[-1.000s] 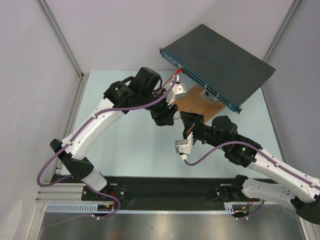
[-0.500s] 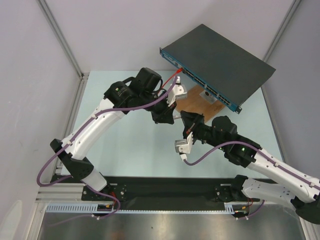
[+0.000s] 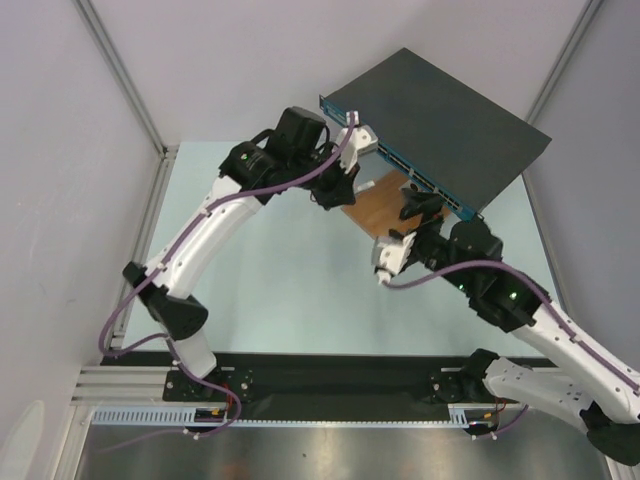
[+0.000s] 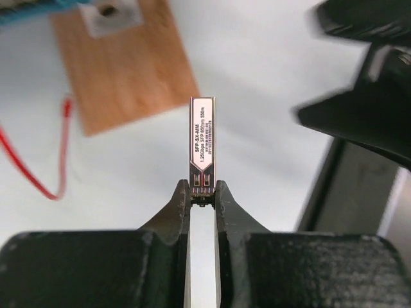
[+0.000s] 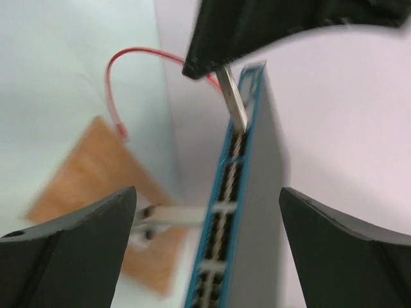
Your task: Insert the plug into the switch port
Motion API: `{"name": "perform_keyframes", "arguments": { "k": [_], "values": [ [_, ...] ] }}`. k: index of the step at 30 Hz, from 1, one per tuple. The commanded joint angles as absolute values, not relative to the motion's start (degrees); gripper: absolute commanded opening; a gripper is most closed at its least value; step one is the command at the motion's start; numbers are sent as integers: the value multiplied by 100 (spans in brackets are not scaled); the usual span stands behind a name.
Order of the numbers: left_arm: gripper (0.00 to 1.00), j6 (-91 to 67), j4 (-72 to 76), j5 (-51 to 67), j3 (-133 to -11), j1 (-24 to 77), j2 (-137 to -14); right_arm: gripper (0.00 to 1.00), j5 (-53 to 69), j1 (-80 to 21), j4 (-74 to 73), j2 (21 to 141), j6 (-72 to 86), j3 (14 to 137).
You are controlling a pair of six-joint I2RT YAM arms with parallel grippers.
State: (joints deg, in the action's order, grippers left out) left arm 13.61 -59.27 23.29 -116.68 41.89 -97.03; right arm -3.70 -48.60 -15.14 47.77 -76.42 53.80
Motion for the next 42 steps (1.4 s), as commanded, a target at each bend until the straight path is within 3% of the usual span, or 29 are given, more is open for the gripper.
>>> {"name": "perform_keyframes", "arguments": {
  "k": [1,5,12,16,24,28,34,36,42],
  "values": [
    [0,1266,-5739,1583,-12479,4131,-10247,100,-501,-4274,-2291,4772,-4924,6473],
    [0,1380,-5722,1064,-12998,4122,-10722,100,339,-3160,-3312,5045,-2452,7363],
    [0,1328,-5240,756,-13263,3955,-11171,100,2239,-592,-3963,5334,-30,7848],
    [0,1415,-5010,589,-13385,3937,-11338,99,3608,719,-4174,5729,579,8059],
    [0,1644,-4869,334,-13693,3929,-11715,97,4552,2319,-4202,6064,1475,7796],
    [0,1652,-4711,562,-13659,3911,-11664,94,5323,2549,-3693,6056,1854,7585],
    [0,1573,-4526,1211,-13237,3929,-11084,74,5687,2268,-1864,6011,3075,7628],
    [0,1582,-4579,1283,-13096,3964,-10768,68,5555,1812,-1705,6082,3172,7787],
    [0,1705,-4825,1652,-12788,4087,-10126,65,4861,197,-1337,6451,3278,7840]
  ]
}}
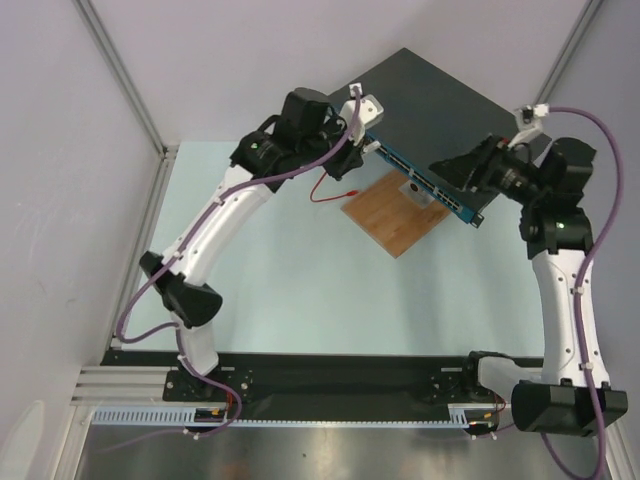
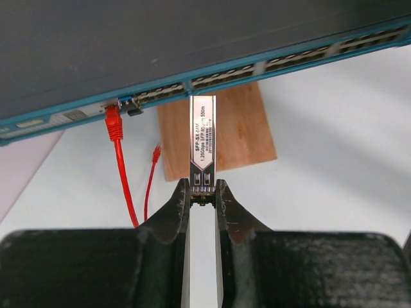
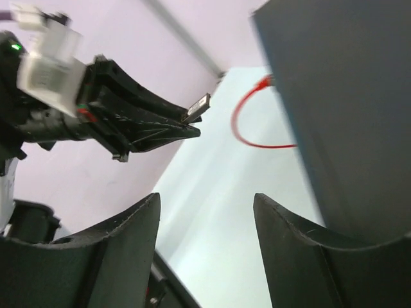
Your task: Insert the plug into the switch port
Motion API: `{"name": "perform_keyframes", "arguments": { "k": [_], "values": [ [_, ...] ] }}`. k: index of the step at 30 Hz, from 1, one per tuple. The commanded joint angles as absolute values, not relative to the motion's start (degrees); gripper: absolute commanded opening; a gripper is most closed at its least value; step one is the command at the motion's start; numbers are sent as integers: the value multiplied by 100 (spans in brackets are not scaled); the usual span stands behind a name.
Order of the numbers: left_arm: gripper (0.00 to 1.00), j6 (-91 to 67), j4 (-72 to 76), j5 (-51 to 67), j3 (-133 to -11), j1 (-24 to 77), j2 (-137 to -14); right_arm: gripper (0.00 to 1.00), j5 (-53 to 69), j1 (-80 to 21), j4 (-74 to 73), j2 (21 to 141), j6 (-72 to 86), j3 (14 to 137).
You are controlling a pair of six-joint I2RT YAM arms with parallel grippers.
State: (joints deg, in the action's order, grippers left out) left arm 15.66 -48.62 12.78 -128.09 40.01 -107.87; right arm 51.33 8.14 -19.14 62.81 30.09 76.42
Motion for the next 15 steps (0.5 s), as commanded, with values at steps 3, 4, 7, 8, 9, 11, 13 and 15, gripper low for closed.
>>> {"name": "perform_keyframes", "arguments": {
  "k": [3,4,7,8,9,11,13,15],
  "values": [
    [0,1696,-4755,1784,-12543,4157,-9889,65,4711,-235,-810,6705,3646,7805],
    [1,1670,-4659,1784,-12481,4192,-9836,65,4711,-394,-461,6776,3917,7796],
    [0,1670,-4597,1784,-12270,4254,-9712,66,4754,-667,-63,6987,4192,7874],
    [0,1687,-4597,1775,-12243,4289,-9686,67,4781,-720,173,7048,4297,7919],
    [0,1661,-4579,1775,-12217,4306,-9677,68,4816,-756,245,7136,4324,7945],
    [0,1635,-4579,1784,-12182,4315,-9668,69,4922,-939,377,7198,4350,7963],
    [1,1626,-4553,1810,-12155,4324,-9650,69,5000,-1045,387,7233,4359,7937],
    [0,1617,-4535,1811,-12094,4333,-9633,70,5036,-1177,466,7225,4386,7831]
  ]
}}
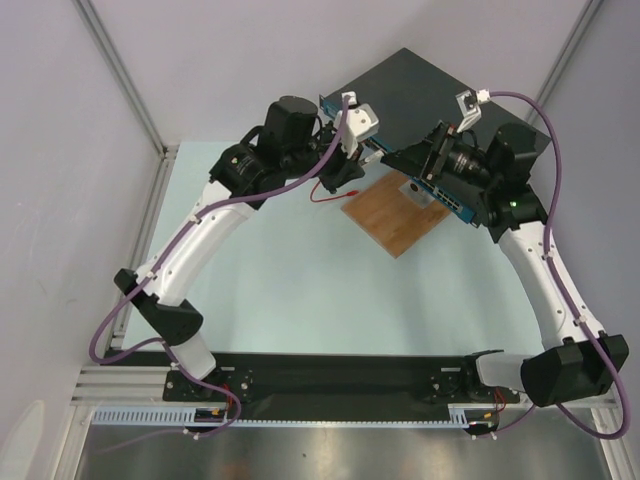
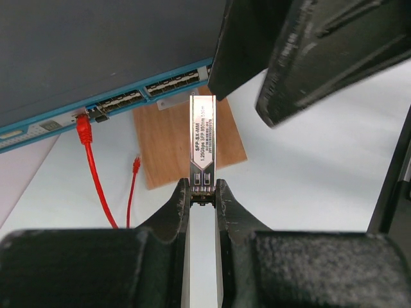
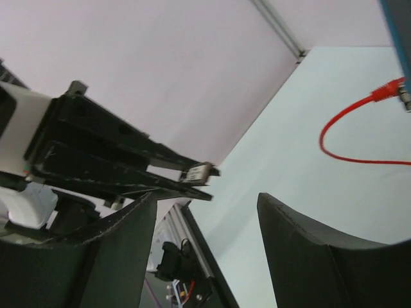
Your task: Insert the plug into the switch port
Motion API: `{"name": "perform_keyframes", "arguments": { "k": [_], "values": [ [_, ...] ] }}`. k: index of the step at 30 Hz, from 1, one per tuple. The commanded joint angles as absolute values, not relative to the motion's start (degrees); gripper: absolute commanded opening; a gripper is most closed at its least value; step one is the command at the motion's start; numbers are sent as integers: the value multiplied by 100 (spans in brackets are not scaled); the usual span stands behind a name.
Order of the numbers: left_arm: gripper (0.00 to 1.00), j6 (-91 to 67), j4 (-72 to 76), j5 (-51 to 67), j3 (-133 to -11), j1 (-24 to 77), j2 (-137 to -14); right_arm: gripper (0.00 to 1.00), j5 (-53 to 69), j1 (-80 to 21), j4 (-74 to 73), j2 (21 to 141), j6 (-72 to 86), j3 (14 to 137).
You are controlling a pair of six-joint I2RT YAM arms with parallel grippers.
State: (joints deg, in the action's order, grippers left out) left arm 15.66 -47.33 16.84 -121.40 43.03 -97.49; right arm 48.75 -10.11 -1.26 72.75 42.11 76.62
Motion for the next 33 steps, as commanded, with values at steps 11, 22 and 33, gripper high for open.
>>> {"name": "perform_keyframes", "arguments": {
  "k": [11,22,33],
  "values": [
    [0,1644,-4298,2039,-11690,4403,-9413,51,4948,-1353,676,7523,4702,7726],
    [8,1618,-3772,2004,-11172,4412,-8949,0,5177,-1424,1177,7594,5229,7515],
    [45,1230,-1707,1748,-9204,4368,-7824,0,5203,-1344,1767,7699,6249,7304]
  ]
}}
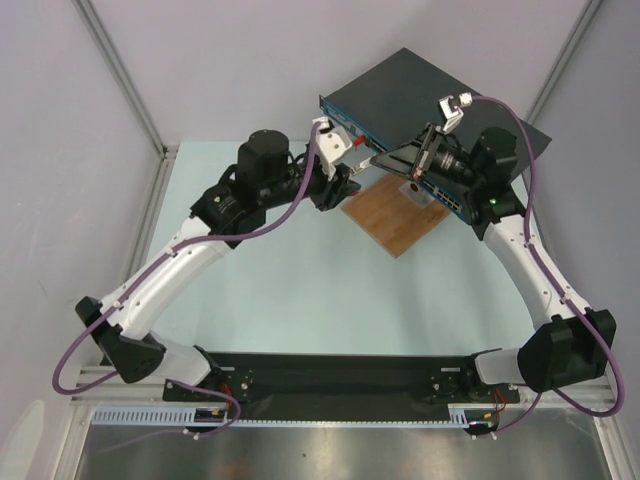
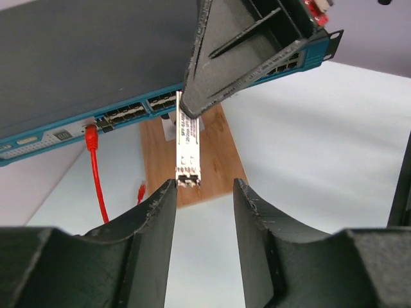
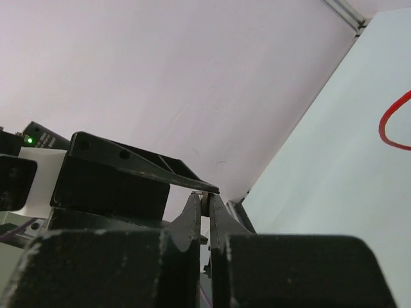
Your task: Insert the plug into the switch port
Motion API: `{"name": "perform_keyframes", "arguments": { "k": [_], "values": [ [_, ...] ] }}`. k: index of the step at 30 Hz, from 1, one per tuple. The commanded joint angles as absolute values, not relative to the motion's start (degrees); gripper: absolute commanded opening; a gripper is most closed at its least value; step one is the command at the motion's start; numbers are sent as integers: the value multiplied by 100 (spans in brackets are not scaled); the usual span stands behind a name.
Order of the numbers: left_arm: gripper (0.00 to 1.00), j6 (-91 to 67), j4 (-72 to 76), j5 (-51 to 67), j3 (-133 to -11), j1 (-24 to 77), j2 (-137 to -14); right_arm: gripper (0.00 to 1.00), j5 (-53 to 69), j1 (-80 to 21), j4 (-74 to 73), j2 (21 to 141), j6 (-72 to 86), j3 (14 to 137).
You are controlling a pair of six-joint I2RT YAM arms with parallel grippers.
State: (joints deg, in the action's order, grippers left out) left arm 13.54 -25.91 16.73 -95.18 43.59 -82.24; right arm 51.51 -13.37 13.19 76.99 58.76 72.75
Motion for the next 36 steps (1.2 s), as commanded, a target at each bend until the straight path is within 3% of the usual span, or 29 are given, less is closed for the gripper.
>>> {"name": "perform_keyframes", "arguments": {
  "k": [1,5,26,28,35,36],
  "values": [
    [45,1222,-1548,1775,-9054,4368,-7735,0,5203,-1353,1749,7682,6266,7304],
    [45,1283,-906,1890,-8482,4368,-7532,0,5194,-1354,1679,7638,6293,7251],
    [40,1608,-879,1846,-8569,4377,-7928,0,5282,-1397,1591,7541,6267,7102],
    [36,1626,-861,1846,-8561,4377,-7928,0,5282,-1389,1573,7550,6267,7110],
    [0,1670,-888,1881,-8552,4377,-7919,0,5230,-1389,1486,7550,6188,7136],
    [0,1653,-914,1881,-8552,4377,-7919,0,5229,-1380,1416,7559,6144,7154]
  ]
}}
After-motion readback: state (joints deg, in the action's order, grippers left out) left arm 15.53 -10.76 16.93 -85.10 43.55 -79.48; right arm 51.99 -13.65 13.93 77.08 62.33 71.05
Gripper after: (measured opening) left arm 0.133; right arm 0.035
